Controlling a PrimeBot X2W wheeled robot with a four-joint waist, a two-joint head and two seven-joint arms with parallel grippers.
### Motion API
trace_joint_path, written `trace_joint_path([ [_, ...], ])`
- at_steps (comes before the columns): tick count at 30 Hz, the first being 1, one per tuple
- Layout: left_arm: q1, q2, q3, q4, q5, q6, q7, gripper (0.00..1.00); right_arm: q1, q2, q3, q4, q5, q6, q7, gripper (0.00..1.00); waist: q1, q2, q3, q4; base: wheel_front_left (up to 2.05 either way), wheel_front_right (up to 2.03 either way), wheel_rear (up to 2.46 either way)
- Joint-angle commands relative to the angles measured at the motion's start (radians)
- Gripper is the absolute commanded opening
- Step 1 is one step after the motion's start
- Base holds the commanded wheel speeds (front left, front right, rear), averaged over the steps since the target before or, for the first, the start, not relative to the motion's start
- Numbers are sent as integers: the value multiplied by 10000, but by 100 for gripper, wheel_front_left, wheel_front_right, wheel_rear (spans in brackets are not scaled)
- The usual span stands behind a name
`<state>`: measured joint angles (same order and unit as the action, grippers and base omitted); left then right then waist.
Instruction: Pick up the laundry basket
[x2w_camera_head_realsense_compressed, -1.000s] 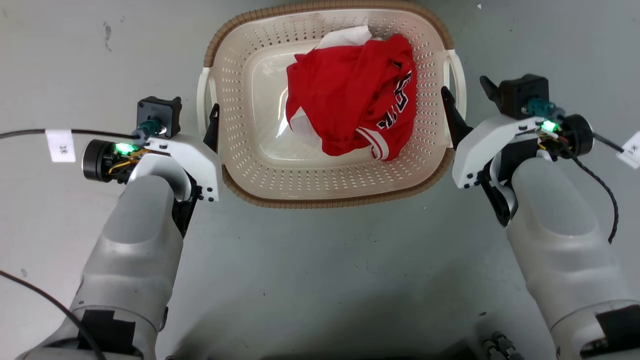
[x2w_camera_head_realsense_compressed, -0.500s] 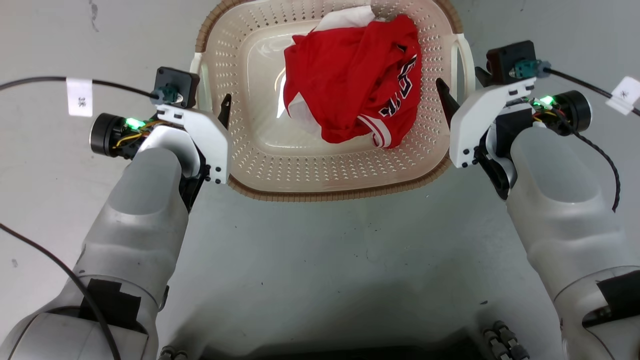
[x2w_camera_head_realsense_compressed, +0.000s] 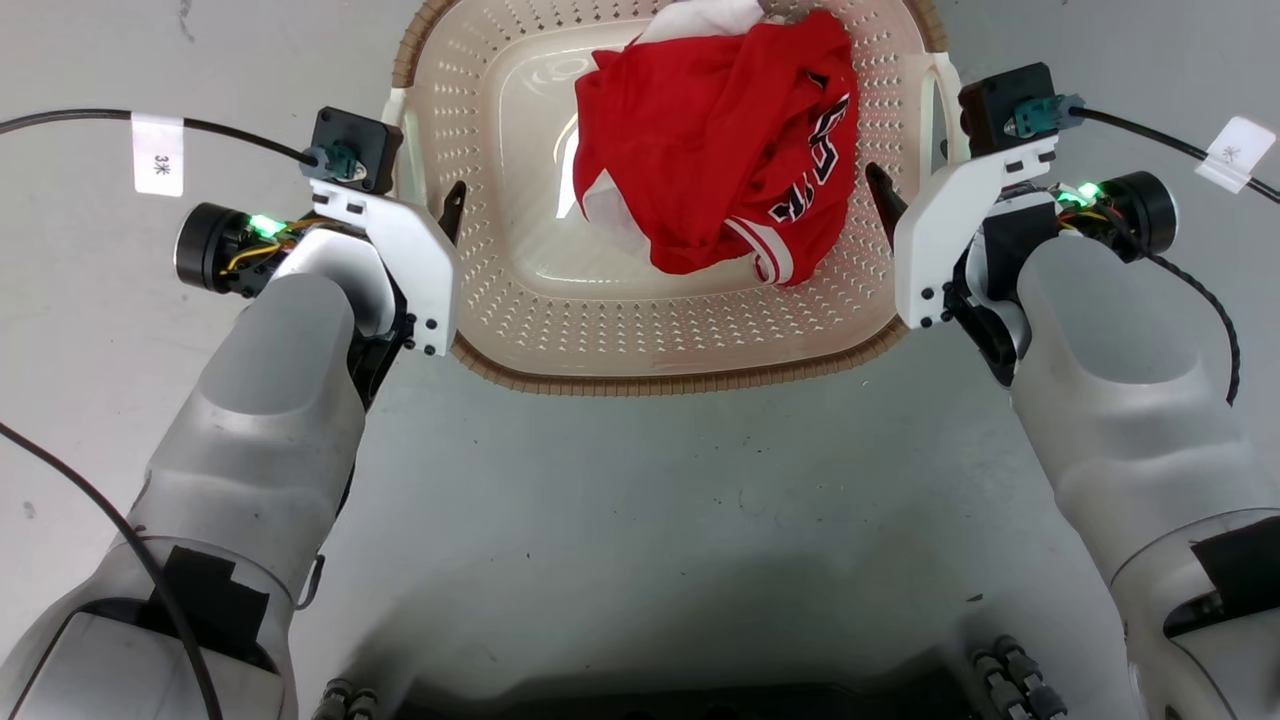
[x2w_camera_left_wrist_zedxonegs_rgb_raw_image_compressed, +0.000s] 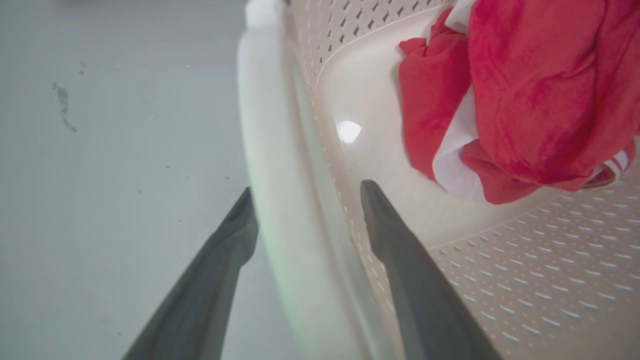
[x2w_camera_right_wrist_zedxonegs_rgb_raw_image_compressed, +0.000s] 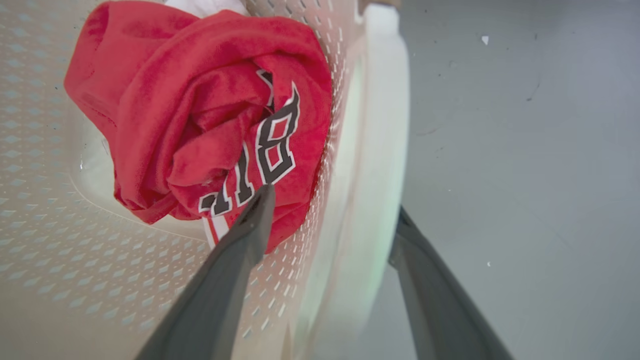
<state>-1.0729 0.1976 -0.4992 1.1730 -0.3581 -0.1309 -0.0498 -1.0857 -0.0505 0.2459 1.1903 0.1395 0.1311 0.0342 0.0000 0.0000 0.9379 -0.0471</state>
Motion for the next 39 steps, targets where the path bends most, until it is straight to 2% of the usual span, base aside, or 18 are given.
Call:
trace_joint_path([
  [1, 43, 79, -99, -46, -125, 14, 17, 100, -107, 6, 28, 73, -52, -5, -72, 100, 0, 0, -8, 16, 0, 0, 0],
  [3, 58, 79, -281, -105, -324, 14, 28, 100, -122, 6, 14, 150, -78, -6, -92, 100, 0, 0, -2, 38, 0, 0, 0],
  [4, 77, 61, -370, -125, -430, 14, 55, 85, -137, 6, -6, 188, -84, -6, -101, 100, 0, 0, 0, 47, 0, 0, 0],
  [5, 86, 57, -450, -145, -540, 14, 72, 36, -153, 6, -35, 222, -80, -5, -120, 93, 0, 0, 0, 60, 0, 0, 0],
  [6, 76, 66, -531, -158, -634, 14, 86, 0, -169, 6, -73, 260, -94, -5, -133, 37, 0, 0, -3, 74, 0, 0, 0],
  [7, 71, 72, -612, -170, -728, 14, 91, 0, -184, 6, -69, 307, -175, -5, -127, 1, 0, 0, -7, 88, 0, 0, 0],
  [15, 182, 196, -1403, -326, -1363, 14, 279, 0, -215, -37, -241, 509, -474, -5, -149, 0, 0, 0, -127, 159, 0, 0, 0],
  [23, 493, 287, -2248, -645, -2142, 12, 793, 0, 78, -31, -194, 671, -507, -5, 239, 0, 0, 0, -810, 180, 0, 0, 0],
  [29, 793, 594, -3113, -1079, -2961, 0, 1553, 0, 344, -38, 56, 810, -329, -5, 1232, 0, 0, 0, -1947, 177, 0, 0, 0],
  [39, 1503, 1389, -4765, -2047, -4645, -1, 3830, 0, 1076, -82, 993, 919, 320, -6, 3446, 0, 0, 0, -4279, 166, 0, 0, 0],
])
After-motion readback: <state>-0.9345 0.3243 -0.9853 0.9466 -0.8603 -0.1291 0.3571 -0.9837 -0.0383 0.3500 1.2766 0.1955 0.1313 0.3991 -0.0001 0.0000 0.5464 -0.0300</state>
